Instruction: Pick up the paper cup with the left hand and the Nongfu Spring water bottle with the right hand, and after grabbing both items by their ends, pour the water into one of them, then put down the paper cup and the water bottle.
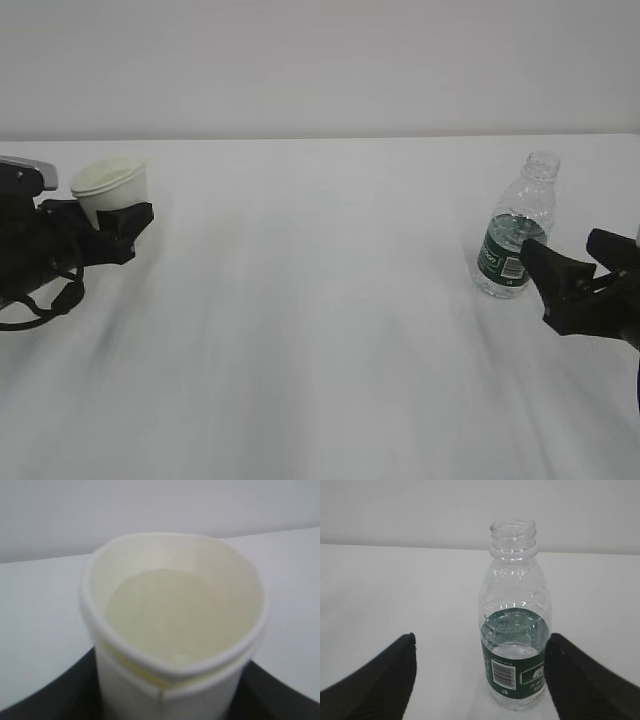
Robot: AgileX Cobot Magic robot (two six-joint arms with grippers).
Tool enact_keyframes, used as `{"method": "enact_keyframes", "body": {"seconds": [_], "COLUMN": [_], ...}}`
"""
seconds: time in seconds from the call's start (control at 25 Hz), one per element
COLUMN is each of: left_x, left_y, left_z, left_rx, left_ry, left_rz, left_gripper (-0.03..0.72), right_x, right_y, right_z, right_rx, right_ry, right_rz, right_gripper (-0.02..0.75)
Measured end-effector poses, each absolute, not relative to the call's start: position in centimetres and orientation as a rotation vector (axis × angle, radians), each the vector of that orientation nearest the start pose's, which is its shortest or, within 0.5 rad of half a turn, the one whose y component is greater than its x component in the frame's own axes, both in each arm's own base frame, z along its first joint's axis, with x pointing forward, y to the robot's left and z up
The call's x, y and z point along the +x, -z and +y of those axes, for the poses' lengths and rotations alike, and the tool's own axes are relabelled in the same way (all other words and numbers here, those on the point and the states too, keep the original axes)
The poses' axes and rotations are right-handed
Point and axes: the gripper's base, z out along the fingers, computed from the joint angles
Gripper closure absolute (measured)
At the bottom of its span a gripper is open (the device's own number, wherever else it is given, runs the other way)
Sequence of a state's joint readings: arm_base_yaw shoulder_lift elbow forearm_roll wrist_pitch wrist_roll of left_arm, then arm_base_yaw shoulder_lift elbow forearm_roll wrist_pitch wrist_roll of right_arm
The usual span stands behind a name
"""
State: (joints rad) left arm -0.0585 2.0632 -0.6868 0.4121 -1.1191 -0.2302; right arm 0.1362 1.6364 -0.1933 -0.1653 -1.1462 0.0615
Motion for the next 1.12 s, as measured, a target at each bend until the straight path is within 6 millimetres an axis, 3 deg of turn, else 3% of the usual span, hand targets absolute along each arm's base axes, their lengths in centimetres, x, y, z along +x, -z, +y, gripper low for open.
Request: {"method": "enact_keyframes", "body": {"seconds": [0.6, 1.12], "left_x": [35.1, 37.2], "left_y": [-10.9, -9.4], "left_z": [-4.8, -5.0], "left_rx": [0.212, 0.23], "left_ry": [0.365, 0.353], "left_rz": [1.718, 1.709], "left_gripper": [0.251, 0.251], "right_x": [21.6, 21.6], "right_y": [-14.3, -14.3], "right_z": [4.5, 4.5], "right_rx": [-0.236, -0.239], "right_ry": [-0.248, -0.251], "right_rz": [1.775, 1.775], "right_gripper": [0.143, 0.143]}}
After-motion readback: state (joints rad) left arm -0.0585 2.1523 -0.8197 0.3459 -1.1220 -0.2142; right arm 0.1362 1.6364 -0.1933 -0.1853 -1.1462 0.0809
